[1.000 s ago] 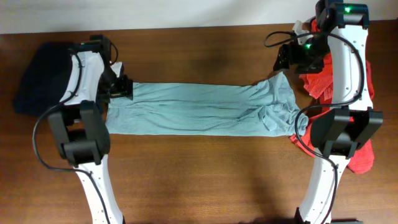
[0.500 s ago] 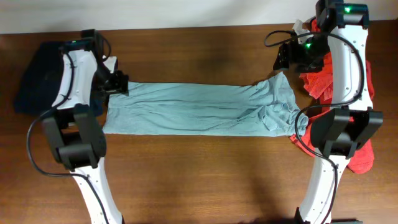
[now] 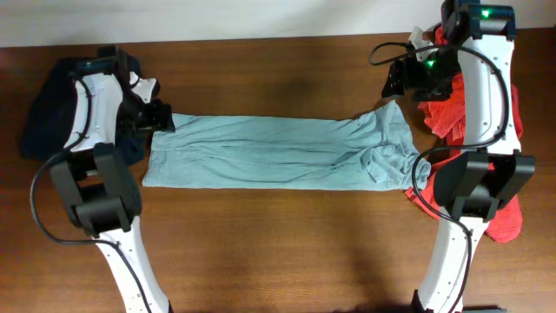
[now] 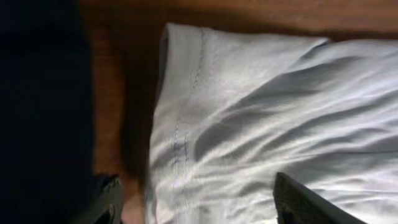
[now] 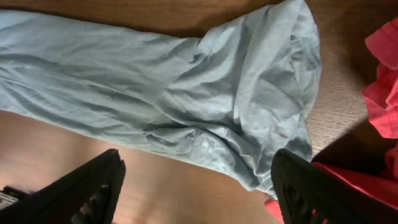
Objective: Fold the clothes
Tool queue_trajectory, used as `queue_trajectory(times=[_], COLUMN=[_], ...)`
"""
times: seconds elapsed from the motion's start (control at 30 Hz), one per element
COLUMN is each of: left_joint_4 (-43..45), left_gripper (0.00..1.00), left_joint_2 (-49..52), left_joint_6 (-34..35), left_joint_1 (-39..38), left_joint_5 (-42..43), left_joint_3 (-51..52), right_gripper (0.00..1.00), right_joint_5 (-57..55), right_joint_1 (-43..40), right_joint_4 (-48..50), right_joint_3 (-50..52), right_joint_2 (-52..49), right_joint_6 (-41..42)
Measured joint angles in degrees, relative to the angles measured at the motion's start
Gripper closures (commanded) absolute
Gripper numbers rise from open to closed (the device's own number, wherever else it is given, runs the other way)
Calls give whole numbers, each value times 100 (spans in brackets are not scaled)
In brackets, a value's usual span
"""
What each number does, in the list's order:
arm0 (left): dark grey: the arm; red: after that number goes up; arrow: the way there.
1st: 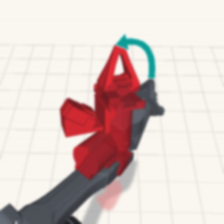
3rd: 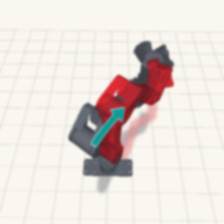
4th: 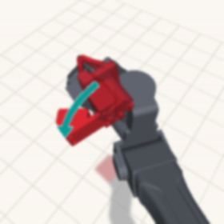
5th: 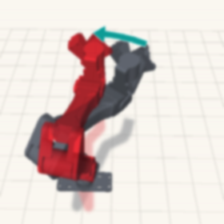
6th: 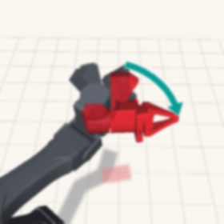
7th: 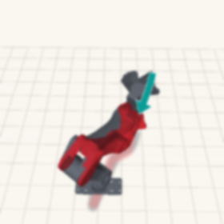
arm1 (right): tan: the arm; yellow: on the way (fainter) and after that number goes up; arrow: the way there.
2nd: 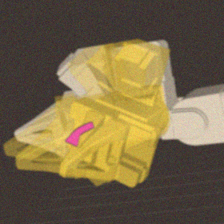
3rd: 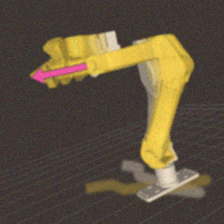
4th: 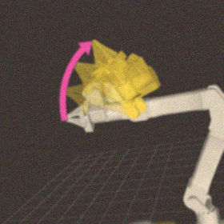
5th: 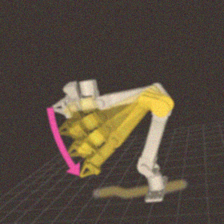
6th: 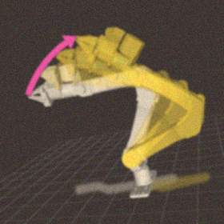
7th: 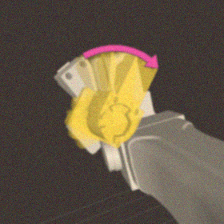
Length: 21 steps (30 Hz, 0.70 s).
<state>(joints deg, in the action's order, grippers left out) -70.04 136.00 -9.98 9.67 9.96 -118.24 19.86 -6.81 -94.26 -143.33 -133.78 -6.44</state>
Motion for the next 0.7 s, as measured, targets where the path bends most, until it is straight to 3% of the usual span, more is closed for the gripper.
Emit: queue_trajectory(times=[0.2, 0.53, 0.7], left_joint_4=[-39, -28, -59], left_gripper=[26, 43, 43], left_joint_2=[319, 345, 426], left_joint_6=[-55, -125, -140], left_joint_1=[0, 0, 0], left_joint_5=[35, -79, -120], left_joint_3=[4, 4, -24], right_gripper=[21, 21, 21], right_joint_5=[0, 0, 0], right_joint_1=[0, 0, 0], right_joint_4=[4, 22, 20], right_joint_3=[0, 0, 0], right_joint_2=[0, 0, 0], right_joint_6=[-2, -2, 0])
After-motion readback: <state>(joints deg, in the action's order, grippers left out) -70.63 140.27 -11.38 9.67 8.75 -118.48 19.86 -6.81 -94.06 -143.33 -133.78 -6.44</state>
